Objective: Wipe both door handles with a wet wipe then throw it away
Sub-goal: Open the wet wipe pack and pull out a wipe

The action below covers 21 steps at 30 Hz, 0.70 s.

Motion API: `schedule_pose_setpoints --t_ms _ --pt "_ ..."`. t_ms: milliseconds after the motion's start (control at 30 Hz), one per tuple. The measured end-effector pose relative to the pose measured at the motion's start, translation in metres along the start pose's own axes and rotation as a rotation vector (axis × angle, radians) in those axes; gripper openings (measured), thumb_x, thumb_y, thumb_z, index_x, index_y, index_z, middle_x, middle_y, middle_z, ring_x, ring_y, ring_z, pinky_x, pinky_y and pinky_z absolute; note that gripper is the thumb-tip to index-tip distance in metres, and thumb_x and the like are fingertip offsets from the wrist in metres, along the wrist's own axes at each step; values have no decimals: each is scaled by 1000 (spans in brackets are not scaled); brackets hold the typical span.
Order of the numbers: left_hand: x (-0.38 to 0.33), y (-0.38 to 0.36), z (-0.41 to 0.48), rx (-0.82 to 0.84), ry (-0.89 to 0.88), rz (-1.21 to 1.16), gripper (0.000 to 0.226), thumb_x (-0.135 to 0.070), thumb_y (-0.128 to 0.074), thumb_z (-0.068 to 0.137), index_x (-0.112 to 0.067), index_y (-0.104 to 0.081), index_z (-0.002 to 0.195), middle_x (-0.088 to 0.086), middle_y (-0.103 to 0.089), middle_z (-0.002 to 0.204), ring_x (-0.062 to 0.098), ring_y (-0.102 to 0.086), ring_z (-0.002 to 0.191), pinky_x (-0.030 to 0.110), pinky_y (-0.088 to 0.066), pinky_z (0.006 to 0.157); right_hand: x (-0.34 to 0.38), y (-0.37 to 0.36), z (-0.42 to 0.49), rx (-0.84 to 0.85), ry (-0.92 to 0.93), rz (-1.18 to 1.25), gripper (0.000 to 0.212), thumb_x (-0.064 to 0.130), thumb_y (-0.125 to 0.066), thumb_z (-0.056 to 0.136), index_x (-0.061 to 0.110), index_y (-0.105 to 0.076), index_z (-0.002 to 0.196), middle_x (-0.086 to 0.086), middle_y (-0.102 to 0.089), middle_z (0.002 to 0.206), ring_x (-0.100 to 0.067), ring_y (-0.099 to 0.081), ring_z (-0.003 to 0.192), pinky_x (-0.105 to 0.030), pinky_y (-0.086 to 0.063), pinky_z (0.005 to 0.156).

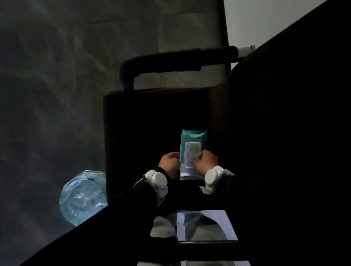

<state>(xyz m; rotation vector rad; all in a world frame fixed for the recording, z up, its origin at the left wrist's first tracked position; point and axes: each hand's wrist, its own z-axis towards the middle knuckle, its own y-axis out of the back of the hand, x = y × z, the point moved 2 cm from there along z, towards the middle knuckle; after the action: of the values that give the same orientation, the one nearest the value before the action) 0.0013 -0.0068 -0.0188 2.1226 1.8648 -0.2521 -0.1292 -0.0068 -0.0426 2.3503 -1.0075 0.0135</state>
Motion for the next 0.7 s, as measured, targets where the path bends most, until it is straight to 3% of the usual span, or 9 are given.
schedule_pose_setpoints --t_ms 133,233,367,467,600,700 --pt "1 -7 8 14 13 103 50 7 -33 98 -4 -42 145 21 -57 132 20 -58 71 24 -43 52 -12 1 -3 34 -29 64 26 18 -57 89 11 -61 113 -9 -65 117 -27 -61 108 -25 -41 78" --pt "0 -15 15 55 4 179 48 8 -37 97 -1 -43 144 15 -52 140 38 -59 116 37 -47 79 -18 0 2 44 -27 100 28 18 -58 88 13 -60 115 -8 -66 117 -25 -62 107 -27 -45 82" --pt "3 -22 28 54 -2 234 49 13 -38 93 2 -48 139 13 -54 133 35 -50 129 35 -45 91 -20 -1 10 32 10 108 29 16 -57 89 16 -63 117 -6 -67 117 -25 -62 108 -29 -49 88" --pt "7 -24 34 47 3 262 44 9 -40 90 0 -56 130 21 -60 129 37 -56 121 43 -50 95 -20 0 12 33 24 134 30 12 -55 89 16 -66 116 -6 -68 117 -26 -63 107 -30 -49 89" --pt "6 -25 32 55 -7 239 48 12 -39 89 -3 -59 130 14 -63 118 35 -59 118 46 -52 96 -23 1 15 14 41 126 32 9 -53 90 18 -67 117 -6 -69 118 -25 -63 107 -28 -48 86" --pt "11 -24 34 65 63 179 49 10 -40 94 -14 -54 135 6 -54 111 29 -60 100 36 -50 79 -25 2 13 11 59 123 33 10 -50 90 18 -69 116 -5 -70 117 -25 -64 105 -26 -47 82"
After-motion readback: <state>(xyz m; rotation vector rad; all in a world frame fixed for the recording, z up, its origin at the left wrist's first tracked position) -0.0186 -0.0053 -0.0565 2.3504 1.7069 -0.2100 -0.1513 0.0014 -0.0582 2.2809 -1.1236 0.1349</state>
